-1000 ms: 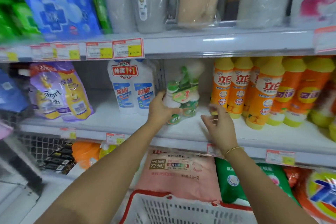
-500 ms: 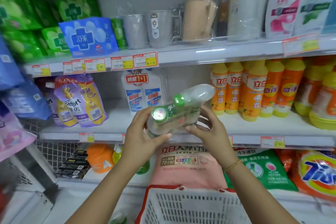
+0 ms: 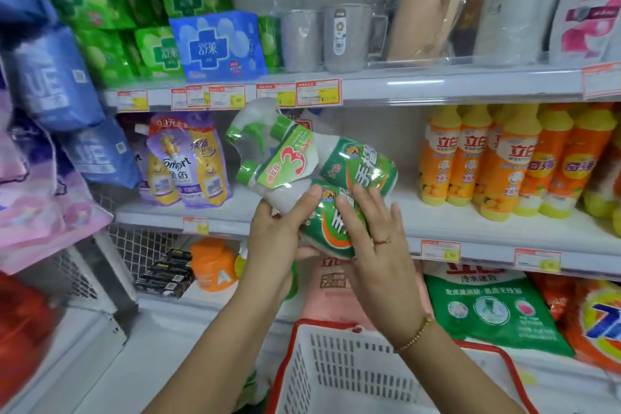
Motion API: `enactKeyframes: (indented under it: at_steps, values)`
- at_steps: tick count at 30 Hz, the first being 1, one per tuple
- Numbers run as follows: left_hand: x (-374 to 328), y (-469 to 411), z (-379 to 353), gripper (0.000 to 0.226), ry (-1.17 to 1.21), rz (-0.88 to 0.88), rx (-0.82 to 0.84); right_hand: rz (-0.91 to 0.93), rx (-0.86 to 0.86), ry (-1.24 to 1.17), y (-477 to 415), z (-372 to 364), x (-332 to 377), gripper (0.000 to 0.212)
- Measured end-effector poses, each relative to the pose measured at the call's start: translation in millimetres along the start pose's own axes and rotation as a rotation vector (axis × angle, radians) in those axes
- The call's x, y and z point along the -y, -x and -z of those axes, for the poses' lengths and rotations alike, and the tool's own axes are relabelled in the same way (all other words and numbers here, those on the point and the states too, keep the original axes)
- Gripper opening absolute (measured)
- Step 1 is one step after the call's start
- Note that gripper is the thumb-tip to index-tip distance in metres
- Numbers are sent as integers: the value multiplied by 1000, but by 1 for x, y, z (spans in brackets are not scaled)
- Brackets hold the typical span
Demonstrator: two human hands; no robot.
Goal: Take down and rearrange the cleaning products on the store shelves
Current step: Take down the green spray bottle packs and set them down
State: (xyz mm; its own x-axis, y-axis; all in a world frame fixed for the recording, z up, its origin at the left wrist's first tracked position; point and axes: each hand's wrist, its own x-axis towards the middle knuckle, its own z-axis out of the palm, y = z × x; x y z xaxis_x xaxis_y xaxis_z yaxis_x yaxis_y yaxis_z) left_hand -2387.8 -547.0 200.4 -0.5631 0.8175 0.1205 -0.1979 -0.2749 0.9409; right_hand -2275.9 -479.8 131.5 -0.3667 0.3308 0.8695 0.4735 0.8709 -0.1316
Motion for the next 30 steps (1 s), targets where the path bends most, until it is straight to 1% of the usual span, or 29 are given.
enactKeyframes:
  at_steps: [2,4,5,6,7,8,9,11,12,14,15,17,19,21,22,23,24,25,27,28,30]
  values:
    - [-7,4,2,64,-22,-43,36,52,-79,-22,-9,6,0,89]
    - [-13,4,9,52,-37,-98,96,48,-116,-126,-16,16,2,82]
    - [-16,3,12,41,-48,-121,128,8,-120,-188,-20,22,4,83]
    - [-18,0,15,35,-74,-142,152,-55,-116,-253,-24,28,6,87]
    - [-20,-3,17,35,-106,-153,168,-136,-108,-333,-28,34,9,90]
    - [-18,-8,21,38,-141,-155,189,-231,-94,-453,-32,39,11,91]
    - [-17,-11,22,44,-169,-142,218,-336,-71,-621,-33,42,13,89]
    - [-10,-18,25,58,-185,-90,270,-532,6,-1014,-32,43,11,78]
    - [-7,-23,28,60,-162,-53,281,-612,49,-1178,-29,41,8,71]
    - [-7,-28,33,57,-110,-2,283,-727,136,-1428,-21,35,-2,64]
    - [-8,-30,37,52,-104,15,296,-755,176,-1528,-17,32,-7,65]
    - [-7,-32,45,42,-101,32,349,-778,242,-1654,-15,30,-14,65]
    - [-6,-31,50,38,-69,58,370,-792,285,-1661,-18,31,-20,63]
    - [-2,-31,49,37,-46,63,308,-876,315,-1629,-28,37,-23,56]
    - [-1,-31,47,40,-38,57,258,-937,312,-1585,-33,39,-26,49]
    - [0,-30,44,45,-27,55,203,-981,299,-1482,-38,41,-28,41]
    - [1,-31,42,48,-25,42,149,-984,288,-1335,-42,44,-27,36]
    - [2,-30,40,47,-28,29,95,-946,263,-1184,-45,45,-25,36]
    - [6,-30,33,41,-34,19,-5,-753,245,-935,-44,45,-10,49]
    - [9,-29,29,41,-32,24,-58,-633,284,-804,-39,42,1,61]
    - [14,-27,21,46,-11,33,-130,-449,422,-492,-28,27,21,92]
